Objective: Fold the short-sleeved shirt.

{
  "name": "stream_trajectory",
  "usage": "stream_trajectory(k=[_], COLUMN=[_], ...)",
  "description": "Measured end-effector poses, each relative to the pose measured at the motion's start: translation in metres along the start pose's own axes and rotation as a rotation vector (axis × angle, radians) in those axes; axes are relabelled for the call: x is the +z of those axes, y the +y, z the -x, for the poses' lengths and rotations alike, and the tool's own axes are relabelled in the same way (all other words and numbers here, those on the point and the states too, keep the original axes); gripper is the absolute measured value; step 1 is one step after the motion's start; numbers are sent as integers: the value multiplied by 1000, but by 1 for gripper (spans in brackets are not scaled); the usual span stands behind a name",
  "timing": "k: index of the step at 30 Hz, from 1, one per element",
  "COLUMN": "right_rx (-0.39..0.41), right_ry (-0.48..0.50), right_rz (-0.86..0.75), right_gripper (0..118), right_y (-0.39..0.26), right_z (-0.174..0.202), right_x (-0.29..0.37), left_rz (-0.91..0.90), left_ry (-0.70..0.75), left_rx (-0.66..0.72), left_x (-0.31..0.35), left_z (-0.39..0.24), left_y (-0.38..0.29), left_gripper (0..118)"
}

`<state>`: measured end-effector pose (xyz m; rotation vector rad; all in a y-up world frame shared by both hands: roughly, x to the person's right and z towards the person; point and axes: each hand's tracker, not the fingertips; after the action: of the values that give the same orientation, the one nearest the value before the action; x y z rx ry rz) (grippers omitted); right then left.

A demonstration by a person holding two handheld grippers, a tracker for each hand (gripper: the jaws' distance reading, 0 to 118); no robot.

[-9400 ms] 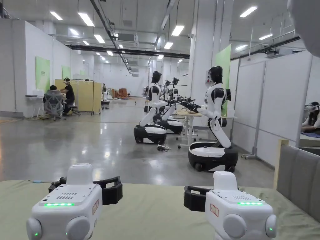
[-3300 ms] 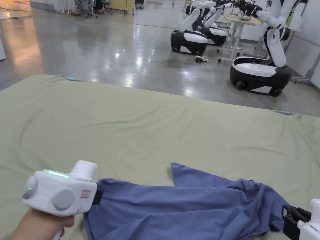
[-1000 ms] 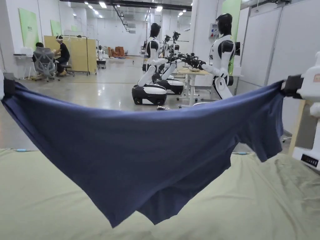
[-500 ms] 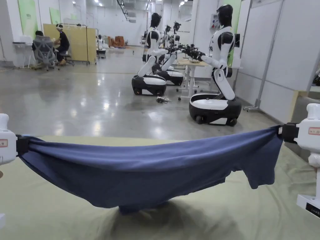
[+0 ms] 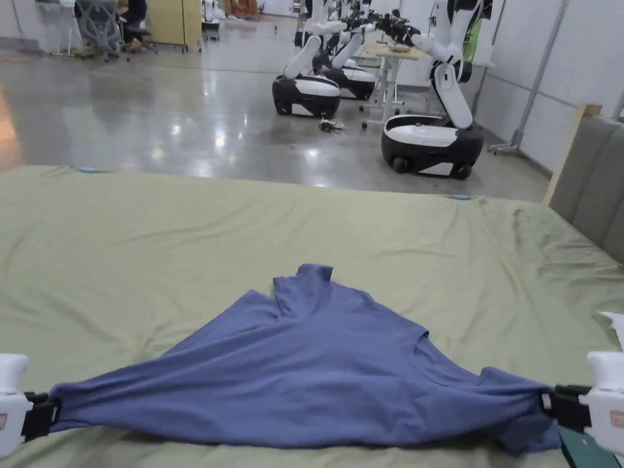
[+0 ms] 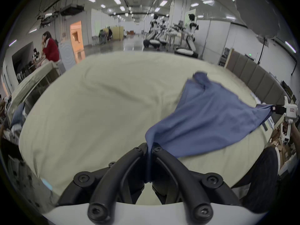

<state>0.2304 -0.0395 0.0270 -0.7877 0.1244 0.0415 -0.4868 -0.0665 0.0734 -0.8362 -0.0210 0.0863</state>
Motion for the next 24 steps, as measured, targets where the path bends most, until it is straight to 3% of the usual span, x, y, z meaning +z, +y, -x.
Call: stream_trajectory(k=[6, 7, 8, 9, 11, 13, 16, 17, 19, 21, 23, 24], right_rx=[-79, -78, -68, -51, 9, 92, 150, 159, 176, 179, 131, 116], right_ry=[-26, -24, -14, -9, -49, -44, 1, 23, 45, 50, 65, 49], right_rz=[1, -9, -36, -57, -85, -144, -227, -262, -342, -423, -479, -483], right_gripper=[7, 8, 9, 20, 54, 71, 112, 118, 116, 101, 84, 39], right_y=[-29, -29, -28, -25, -17, -15, -19, -18, -16, -15, -12, -9], right_z=[-13, -14, -15, -14, -4, 9, 37, 50, 75, 95, 114, 122], right_x=[-7, -5, -2, 2, 17, 34, 67, 76, 92, 105, 115, 116], left_rz=[-20, -32, -68, -87, -140, -249, -382, -396, -409, -417, -392, -385], left_ry=[-3, 3, -10, 32, 43, 107, 110, 107, 106, 127, 129, 137], left_rx=[42, 38, 29, 6, 9, 9, -12, -20, -36, -54, -56, -43], left_x=[4, 7, 13, 18, 41, 72, 111, 113, 120, 130, 128, 127], left_z=[-5, -4, -4, -5, -8, -8, -21, -9, -13, -24, -24, -23], left_y=[-10, -8, -5, -2, 1, -3, -14, -21, -31, -41, -47, -50], left_gripper=[6, 9, 28, 51, 97, 102, 102, 102, 102, 100, 96, 81])
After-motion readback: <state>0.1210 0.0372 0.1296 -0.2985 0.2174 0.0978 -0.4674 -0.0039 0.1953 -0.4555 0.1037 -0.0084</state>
